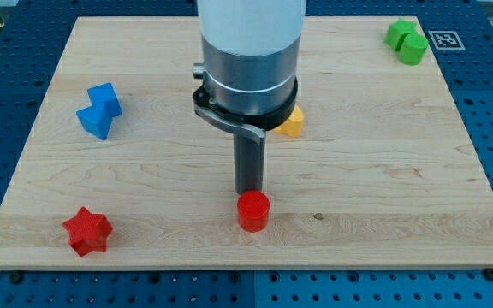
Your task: Slide the red circle into the red star
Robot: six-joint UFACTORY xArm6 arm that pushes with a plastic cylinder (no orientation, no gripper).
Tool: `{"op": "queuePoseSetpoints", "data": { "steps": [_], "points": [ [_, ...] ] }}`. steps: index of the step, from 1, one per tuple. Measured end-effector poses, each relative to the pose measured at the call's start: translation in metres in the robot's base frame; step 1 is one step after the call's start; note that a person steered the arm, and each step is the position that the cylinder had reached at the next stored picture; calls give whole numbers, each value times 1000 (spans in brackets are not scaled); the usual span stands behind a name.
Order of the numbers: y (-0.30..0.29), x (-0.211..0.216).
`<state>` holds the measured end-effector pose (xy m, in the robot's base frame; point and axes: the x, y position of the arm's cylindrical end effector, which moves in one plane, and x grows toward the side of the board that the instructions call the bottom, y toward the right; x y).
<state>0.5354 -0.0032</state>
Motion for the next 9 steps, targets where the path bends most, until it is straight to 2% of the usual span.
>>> {"op": "queuePoseSetpoints", "data": {
  "steps": [1,2,3,4,5,6,7,9],
  "points": [
    [41,-4],
    [84,17],
    [62,59],
    [-8,62],
    [-23,62],
    [20,54],
    [37,13],
    [-63,7]
  ]
}}
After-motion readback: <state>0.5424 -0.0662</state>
